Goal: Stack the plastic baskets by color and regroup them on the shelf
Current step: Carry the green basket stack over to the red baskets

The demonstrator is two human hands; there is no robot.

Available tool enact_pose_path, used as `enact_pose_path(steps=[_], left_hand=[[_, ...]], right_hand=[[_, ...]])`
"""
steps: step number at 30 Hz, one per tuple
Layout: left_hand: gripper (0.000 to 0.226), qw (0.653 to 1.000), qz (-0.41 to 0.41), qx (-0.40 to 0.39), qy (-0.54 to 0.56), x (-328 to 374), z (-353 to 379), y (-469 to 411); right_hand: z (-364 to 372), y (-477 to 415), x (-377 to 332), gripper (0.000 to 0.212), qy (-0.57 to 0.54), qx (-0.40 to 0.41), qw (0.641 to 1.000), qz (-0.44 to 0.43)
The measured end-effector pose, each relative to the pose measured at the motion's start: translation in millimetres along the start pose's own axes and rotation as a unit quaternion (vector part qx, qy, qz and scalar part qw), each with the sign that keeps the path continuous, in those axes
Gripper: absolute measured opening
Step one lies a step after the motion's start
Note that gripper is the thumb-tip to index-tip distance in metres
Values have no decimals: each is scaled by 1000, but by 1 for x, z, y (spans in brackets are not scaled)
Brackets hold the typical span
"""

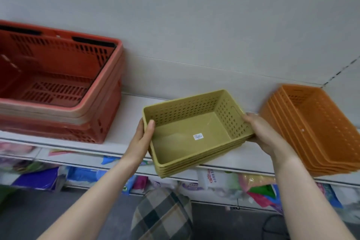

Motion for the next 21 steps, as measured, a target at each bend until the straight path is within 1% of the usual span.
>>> enact_pose_path(steps=[2, 5, 6, 7, 10, 11, 13, 15, 16, 17, 18, 19, 20, 21], left_hand=[[67, 1000, -5, -17, 5, -10, -4, 13], [44, 997, -59, -52, 20, -14, -4, 26], [39, 997, -63, -49, 5, -16, -5, 26], [36, 998, -57, -40, -7, -14, -7, 26], [28, 999, -36, 3, -22, -5, -12, 16], [30, 999, -36, 23, -19, -1, -15, 12], [48, 996, -56, 53, 34, 6, -20, -3], [54, 989, -75, 46, 121, 12, -22, -15], [53, 987, -68, 36, 139, 16, -23, -19], [51, 990, -51, 33, 128, 20, -23, -21], [53, 994, -30, 47, 90, 21, -23, -20], [59, 995, -7, 81, 50, 20, -25, -18], [65, 992, 2, 123, 22, 15, -28, -14], [69, 987, -1, 163, 15, 12, -29, -8]], right_hand=[[1, 2, 6, 31, 7, -25, 1000, 4], [5, 2, 1, 22, 49, -37, 998, -18], [8, 1, -4, 20, 65, -43, 996, -30], [11, 0, -6, 24, 86, -46, 995, -36], [18, -1, -11, 34, 118, -53, 991, -15], [18, 1, -12, 33, 127, -58, 990, -3], [21, 11, -9, 24, 140, -78, 987, 17], [27, 28, -5, 15, 144, -88, 985, 21], [30, 34, -2, 16, 133, -80, 988, 21], [31, 35, 1, 25, 119, -65, 991, 24], [33, 33, 5, 41, 101, -51, 993, 28], [35, 31, 8, 55, 88, -42, 995, 34], [36, 30, 8, 64, 85, -35, 995, 35], [34, 28, 7, 73, 98, -23, 995, 28]])
Point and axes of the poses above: each hand's wrist, its own y-axis away from the middle knuckle, its own z-axis out of the palm, x = y × z, the point moved 8 cm from there along -y, towards the middle knuckle, and after that the axes turned 13 degrees about x, right-handed, at the moved point
